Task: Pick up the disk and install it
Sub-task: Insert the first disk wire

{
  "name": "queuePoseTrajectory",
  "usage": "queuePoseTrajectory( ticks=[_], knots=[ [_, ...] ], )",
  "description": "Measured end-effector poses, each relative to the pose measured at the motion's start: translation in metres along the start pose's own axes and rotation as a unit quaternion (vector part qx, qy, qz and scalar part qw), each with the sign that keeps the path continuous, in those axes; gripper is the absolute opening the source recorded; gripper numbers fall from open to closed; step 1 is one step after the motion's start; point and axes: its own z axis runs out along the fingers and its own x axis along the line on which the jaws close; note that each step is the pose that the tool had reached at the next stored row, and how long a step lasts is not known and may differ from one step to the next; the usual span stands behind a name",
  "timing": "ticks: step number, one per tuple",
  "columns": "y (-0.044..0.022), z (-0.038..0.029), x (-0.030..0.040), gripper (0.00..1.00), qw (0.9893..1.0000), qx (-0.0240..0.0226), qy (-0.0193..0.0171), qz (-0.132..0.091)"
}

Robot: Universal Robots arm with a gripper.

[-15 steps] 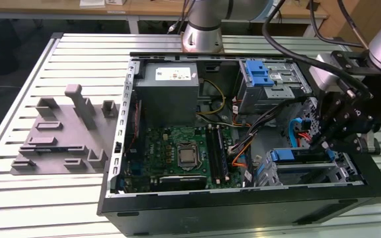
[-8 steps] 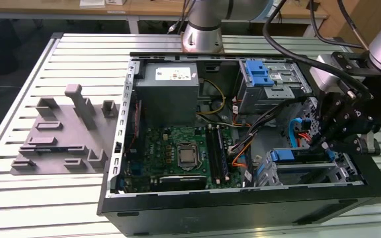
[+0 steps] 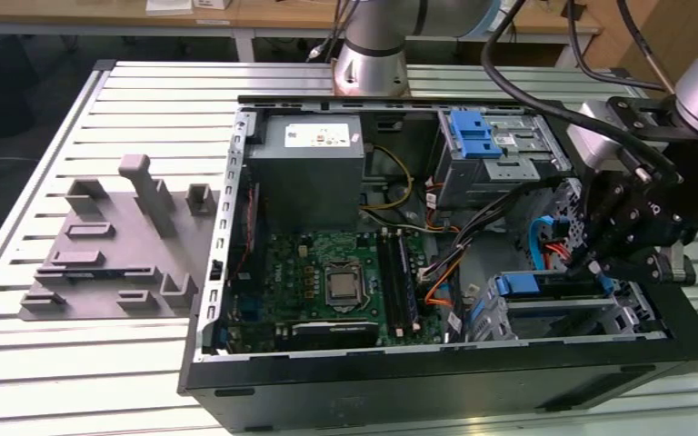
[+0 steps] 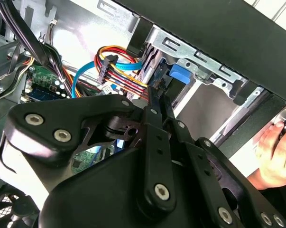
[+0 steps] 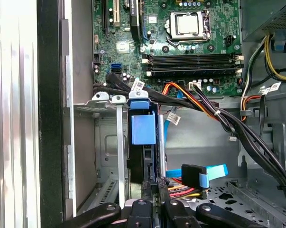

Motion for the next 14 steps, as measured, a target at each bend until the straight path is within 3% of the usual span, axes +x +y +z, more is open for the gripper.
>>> queuePoseTrajectory(
  ticks=[14],
  knots=[
    [-0.0008,0.0001,0.0007,0.16,1.0000,-0.0023,-0.0002,0.001]
  ],
)
